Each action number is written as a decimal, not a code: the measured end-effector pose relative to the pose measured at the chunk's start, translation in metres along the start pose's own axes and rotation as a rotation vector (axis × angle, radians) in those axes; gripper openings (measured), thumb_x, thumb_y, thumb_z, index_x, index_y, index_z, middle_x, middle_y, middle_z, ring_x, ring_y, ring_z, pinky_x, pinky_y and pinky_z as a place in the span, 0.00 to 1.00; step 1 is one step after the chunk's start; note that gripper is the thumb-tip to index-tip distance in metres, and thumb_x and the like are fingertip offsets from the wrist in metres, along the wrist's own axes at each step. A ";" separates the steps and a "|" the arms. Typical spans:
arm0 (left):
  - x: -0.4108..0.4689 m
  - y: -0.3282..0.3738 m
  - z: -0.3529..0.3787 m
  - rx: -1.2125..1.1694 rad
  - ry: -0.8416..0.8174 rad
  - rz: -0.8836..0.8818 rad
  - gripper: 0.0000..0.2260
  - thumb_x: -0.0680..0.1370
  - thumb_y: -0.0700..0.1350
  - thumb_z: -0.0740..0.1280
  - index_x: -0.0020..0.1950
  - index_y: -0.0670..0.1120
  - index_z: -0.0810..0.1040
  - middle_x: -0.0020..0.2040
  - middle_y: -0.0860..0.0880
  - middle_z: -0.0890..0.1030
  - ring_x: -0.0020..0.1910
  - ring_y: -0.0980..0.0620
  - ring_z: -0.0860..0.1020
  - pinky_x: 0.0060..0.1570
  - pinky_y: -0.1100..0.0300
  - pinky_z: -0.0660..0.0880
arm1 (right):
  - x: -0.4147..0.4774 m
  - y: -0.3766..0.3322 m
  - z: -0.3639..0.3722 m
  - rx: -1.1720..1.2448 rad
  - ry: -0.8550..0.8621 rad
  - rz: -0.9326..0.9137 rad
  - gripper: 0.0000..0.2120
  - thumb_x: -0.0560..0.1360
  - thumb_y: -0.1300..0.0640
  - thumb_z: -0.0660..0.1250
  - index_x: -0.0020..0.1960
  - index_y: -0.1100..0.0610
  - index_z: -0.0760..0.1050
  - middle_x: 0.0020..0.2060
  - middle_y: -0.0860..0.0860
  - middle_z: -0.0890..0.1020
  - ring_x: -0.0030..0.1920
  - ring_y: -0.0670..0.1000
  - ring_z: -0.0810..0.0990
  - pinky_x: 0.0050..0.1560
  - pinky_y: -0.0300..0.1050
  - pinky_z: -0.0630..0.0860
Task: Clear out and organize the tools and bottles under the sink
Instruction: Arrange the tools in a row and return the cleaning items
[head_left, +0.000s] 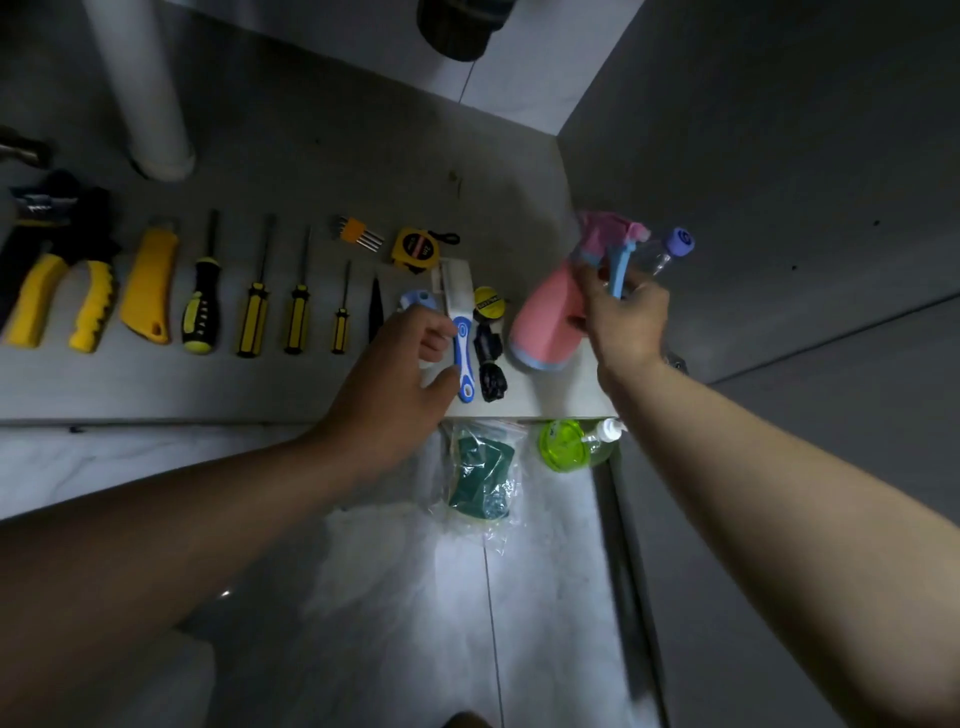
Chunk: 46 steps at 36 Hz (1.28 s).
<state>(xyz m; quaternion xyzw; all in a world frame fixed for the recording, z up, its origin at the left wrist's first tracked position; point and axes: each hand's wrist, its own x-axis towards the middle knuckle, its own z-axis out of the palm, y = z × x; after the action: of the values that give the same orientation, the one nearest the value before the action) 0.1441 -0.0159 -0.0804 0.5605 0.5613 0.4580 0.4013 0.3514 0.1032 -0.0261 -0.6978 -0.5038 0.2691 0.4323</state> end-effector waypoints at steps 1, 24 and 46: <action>-0.001 -0.002 -0.001 -0.001 -0.012 -0.004 0.13 0.77 0.37 0.71 0.58 0.50 0.75 0.54 0.49 0.78 0.53 0.53 0.78 0.54 0.60 0.75 | 0.004 0.002 0.003 0.002 0.016 0.008 0.18 0.69 0.44 0.75 0.38 0.59 0.80 0.28 0.54 0.81 0.28 0.49 0.81 0.39 0.64 0.82; -0.020 -0.012 0.019 0.012 -0.225 0.047 0.11 0.77 0.35 0.68 0.52 0.50 0.79 0.52 0.51 0.78 0.53 0.55 0.78 0.50 0.59 0.76 | -0.007 0.037 -0.014 -0.084 -0.122 0.062 0.13 0.74 0.56 0.73 0.56 0.53 0.76 0.45 0.50 0.80 0.43 0.49 0.83 0.42 0.50 0.83; -0.040 -0.035 0.043 0.120 -0.419 -0.003 0.12 0.74 0.33 0.68 0.51 0.49 0.81 0.50 0.51 0.77 0.48 0.52 0.81 0.54 0.54 0.77 | -0.050 0.094 -0.088 -1.201 -0.341 0.026 0.12 0.76 0.59 0.63 0.58 0.53 0.76 0.54 0.62 0.80 0.54 0.66 0.81 0.51 0.51 0.77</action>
<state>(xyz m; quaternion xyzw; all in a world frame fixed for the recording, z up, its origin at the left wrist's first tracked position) 0.1783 -0.0517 -0.1278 0.6654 0.4926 0.2969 0.4758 0.4498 0.0162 -0.0688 -0.7723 -0.6206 0.0518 -0.1253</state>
